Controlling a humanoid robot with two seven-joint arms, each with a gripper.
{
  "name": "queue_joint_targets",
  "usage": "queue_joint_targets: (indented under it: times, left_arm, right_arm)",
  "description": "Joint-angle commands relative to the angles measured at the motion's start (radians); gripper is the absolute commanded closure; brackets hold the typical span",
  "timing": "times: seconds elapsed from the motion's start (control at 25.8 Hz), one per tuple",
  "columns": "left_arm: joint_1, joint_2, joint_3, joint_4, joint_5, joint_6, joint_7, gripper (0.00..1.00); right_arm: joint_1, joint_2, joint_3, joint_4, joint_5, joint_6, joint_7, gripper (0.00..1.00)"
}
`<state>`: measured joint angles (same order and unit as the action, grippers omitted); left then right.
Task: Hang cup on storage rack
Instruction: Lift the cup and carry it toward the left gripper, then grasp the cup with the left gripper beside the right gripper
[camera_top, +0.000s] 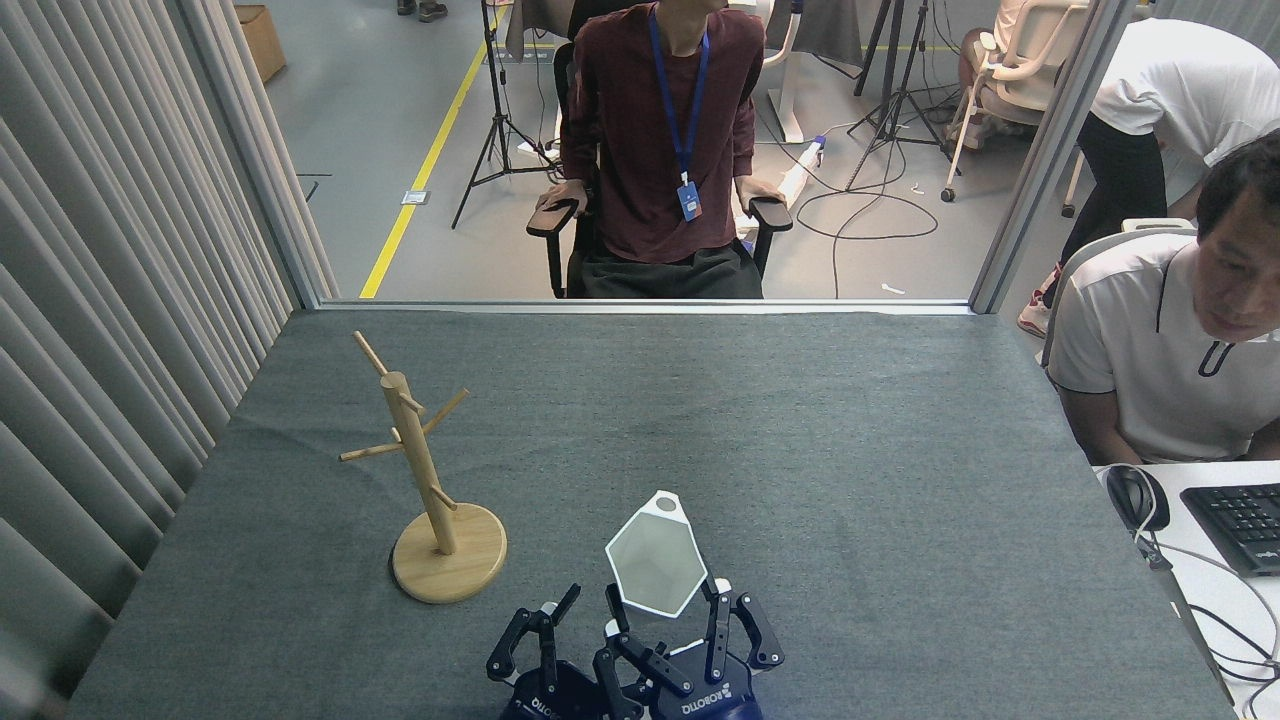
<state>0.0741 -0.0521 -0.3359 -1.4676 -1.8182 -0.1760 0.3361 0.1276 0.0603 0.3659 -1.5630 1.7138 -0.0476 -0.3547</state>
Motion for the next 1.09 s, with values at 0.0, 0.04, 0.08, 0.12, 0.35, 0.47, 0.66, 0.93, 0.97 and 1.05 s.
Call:
queue_joint_targets:
  times: [0.0, 0.04, 0.08, 0.12, 0.35, 0.47, 0.66, 0.93, 0.97, 1.05]
  left_arm:
    - [0.001, 0.001, 0.001, -0.003, 0.002, 0.0, 0.001, 0.01]
    - [0.001, 0.0, 0.001, -0.005, 0.002, 0.0, 0.003, 0.01]
    - [0.001, 0.001, 0.001, -0.005, 0.004, 0.0, 0.003, 0.01]
    - [0.001, 0.001, 0.001, -0.005, 0.004, 0.0, 0.003, 0.01]
    - [0.001, 0.001, 0.006, -0.007, 0.005, 0.0, 0.004, 0.01]
    - [0.001, 0.001, 0.008, -0.007, 0.005, 0.0, 0.004, 0.01]
    - [0.0, 0.0, 0.009, -0.005, 0.005, 0.001, 0.004, 0.02]
    - [-0.005, 0.001, 0.012, -0.002, 0.008, 0.012, 0.014, 0.36]
    - [-0.007, 0.001, 0.012, -0.002, 0.008, 0.016, 0.014, 0.43]
    - [-0.007, 0.001, 0.012, -0.002, 0.008, 0.016, 0.014, 0.49]
  right_arm:
    - [0.009, 0.001, 0.036, 0.0, 0.013, 0.017, -0.003, 0.27]
    - [0.009, 0.001, 0.047, 0.001, 0.013, 0.023, -0.001, 0.27]
    - [0.009, 0.001, 0.057, 0.001, 0.015, 0.025, -0.001, 0.27]
    - [0.009, 0.003, 0.065, 0.003, 0.017, 0.025, -0.003, 0.27]
    - [0.035, -0.007, 0.107, 0.001, 0.047, 0.015, -0.003, 0.26]
    - [0.046, -0.01, 0.111, 0.001, 0.047, 0.014, -0.003, 0.26]
    - [0.05, -0.011, 0.114, 0.001, 0.049, 0.014, -0.003, 0.25]
    - [0.05, -0.011, 0.113, 0.003, 0.049, 0.014, -0.003, 0.25]
    - [0.05, -0.011, 0.113, 0.003, 0.049, 0.014, -0.003, 0.25]
    - [0.05, -0.011, 0.113, 0.003, 0.049, 0.014, -0.003, 0.24]
